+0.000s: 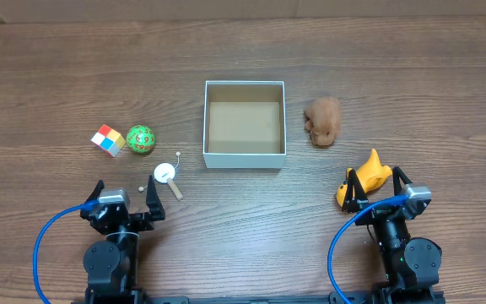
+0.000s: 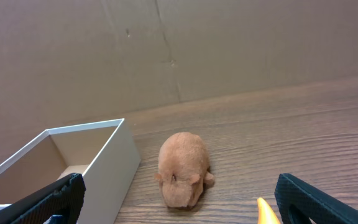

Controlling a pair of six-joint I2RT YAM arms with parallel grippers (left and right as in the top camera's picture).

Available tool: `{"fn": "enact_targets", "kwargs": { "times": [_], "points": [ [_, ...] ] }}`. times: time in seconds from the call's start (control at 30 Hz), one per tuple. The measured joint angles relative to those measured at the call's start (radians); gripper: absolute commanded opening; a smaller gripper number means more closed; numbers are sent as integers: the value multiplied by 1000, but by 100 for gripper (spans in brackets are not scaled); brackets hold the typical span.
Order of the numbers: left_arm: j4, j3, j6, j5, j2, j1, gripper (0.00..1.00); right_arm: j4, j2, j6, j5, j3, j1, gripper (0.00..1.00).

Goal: Pack container

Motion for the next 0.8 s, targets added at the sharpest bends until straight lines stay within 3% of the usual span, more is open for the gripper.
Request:
{"fn": "enact_targets", "kwargs": {
  "times": [0.8],
  "points": [
    [0,0,0,0,0,0,100,-1,0,0,15,0,0,100]
  ]
}}
